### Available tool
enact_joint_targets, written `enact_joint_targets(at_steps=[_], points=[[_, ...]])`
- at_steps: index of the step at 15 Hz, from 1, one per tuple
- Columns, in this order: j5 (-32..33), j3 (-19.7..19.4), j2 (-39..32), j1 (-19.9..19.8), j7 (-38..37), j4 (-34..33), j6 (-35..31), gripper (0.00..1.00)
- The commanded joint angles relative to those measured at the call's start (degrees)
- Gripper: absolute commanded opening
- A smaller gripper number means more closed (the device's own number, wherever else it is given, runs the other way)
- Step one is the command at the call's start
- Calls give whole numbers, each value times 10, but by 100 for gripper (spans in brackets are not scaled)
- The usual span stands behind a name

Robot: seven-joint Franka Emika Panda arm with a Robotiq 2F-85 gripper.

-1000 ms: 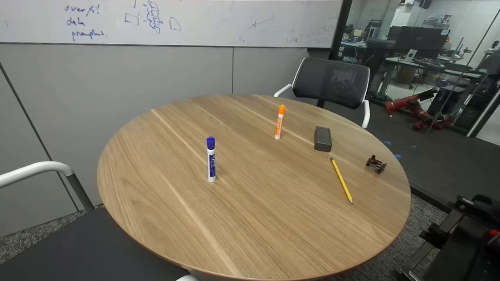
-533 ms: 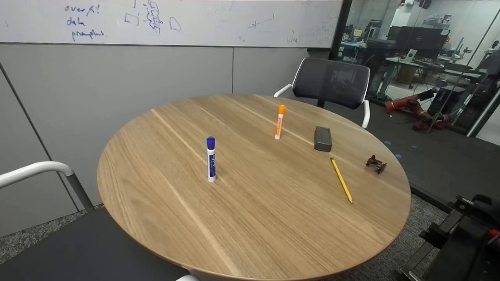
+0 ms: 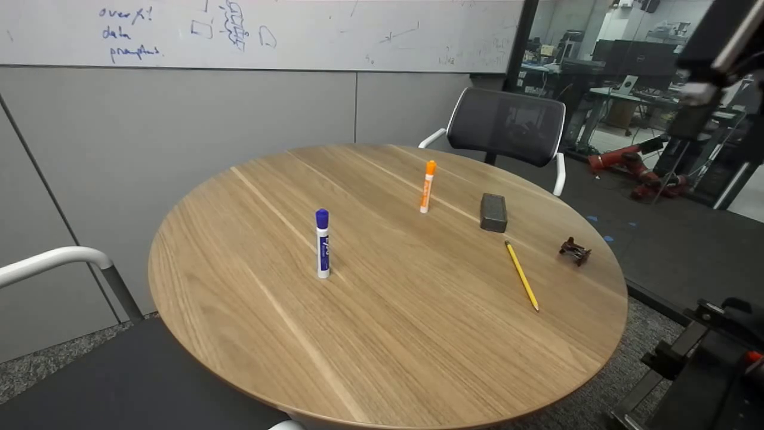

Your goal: Move the pencil to the left

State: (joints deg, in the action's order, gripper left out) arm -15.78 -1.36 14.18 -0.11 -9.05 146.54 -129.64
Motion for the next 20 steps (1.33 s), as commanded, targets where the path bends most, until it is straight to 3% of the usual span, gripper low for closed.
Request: enact_joint_targets(at_steps=[1,4,6,13,20], points=[[-89,-11,-128,4,7,-62,-114,100],[-150,-1,-221,3,3,-121,-197,100],[-158,7,-276,-2,-5,-156,-242,100],[-41,-21,-454,37,-122,-237,-338,100],[-19,-56,-539,65,-176,-282,-344,100]])
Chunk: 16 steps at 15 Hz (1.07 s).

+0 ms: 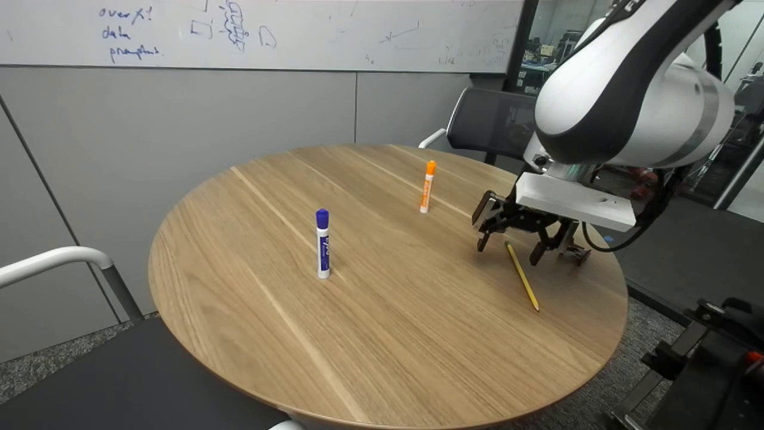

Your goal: Move the pencil to the left

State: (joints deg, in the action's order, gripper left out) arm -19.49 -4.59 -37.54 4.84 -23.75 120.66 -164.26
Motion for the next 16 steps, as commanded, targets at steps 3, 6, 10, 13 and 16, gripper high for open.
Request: enact_joint_targets(at_steps=[3,6,10,13,16], points=[[24,-48,-33,24,-41,-27,10,100],[25,-58,-50,25,-46,-41,14,100],[27,-61,-67,31,-53,-50,12,86],[26,-60,-70,33,-56,-54,13,59],[27,-62,-69,35,-60,-59,20,34]])
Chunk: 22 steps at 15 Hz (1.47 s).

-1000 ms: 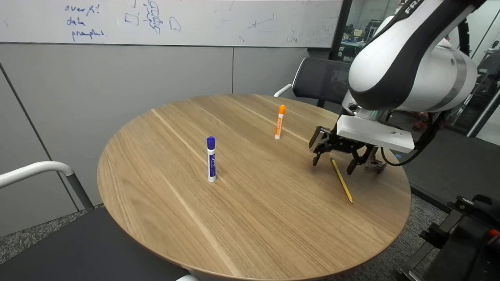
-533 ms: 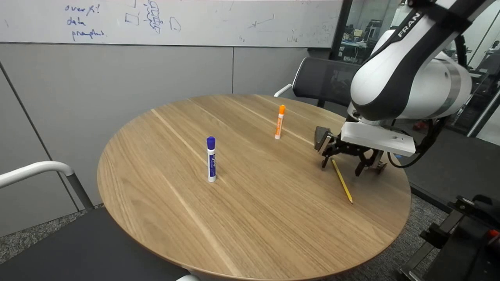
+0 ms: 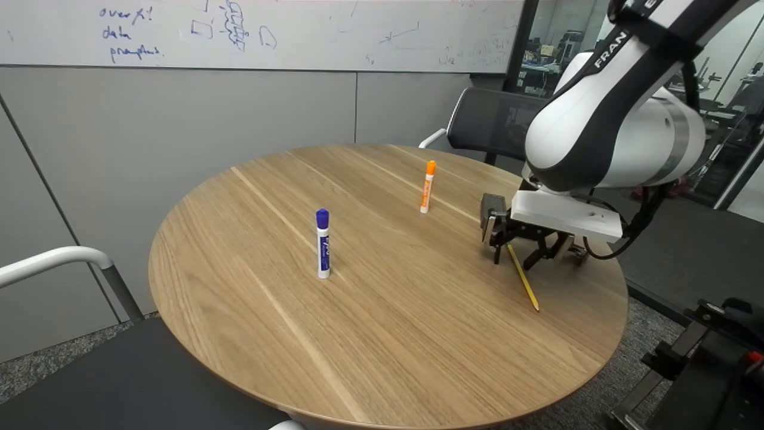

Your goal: Move the pencil to the left

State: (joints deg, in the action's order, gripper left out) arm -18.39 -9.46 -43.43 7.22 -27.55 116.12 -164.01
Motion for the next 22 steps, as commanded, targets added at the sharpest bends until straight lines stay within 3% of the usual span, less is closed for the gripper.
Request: enact_joint_targets(at_steps=[1,5,9,14,18,22], points=[[17,-17,-10,13,-25,-16,23,27],[37,-39,-5,29,-48,-28,92,0],[66,-33,60,29,-46,1,161,3],[89,-3,178,75,-62,84,112,3],[71,63,169,111,-103,54,42,3],[87,78,96,153,-153,-41,17,3]])
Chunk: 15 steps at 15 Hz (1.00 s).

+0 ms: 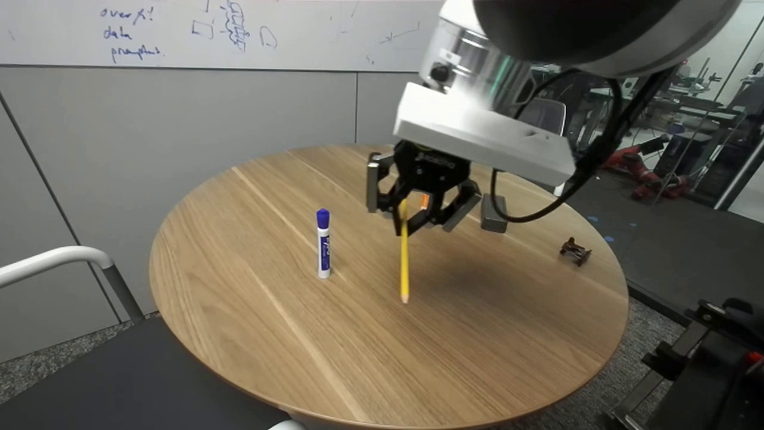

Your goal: Move the pencil to the left

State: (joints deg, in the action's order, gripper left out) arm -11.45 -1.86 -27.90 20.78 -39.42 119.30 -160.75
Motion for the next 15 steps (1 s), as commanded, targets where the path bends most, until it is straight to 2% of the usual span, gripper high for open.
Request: enact_joint_targets(at_steps=[1,5,9,15], points=[[20,0,-76,23,-38,-96,-12,3],[8,-7,-130,2,-27,-165,18,3],[0,-8,-150,-42,-6,-180,34,3],[8,-21,-206,-50,-15,-203,47,3]])
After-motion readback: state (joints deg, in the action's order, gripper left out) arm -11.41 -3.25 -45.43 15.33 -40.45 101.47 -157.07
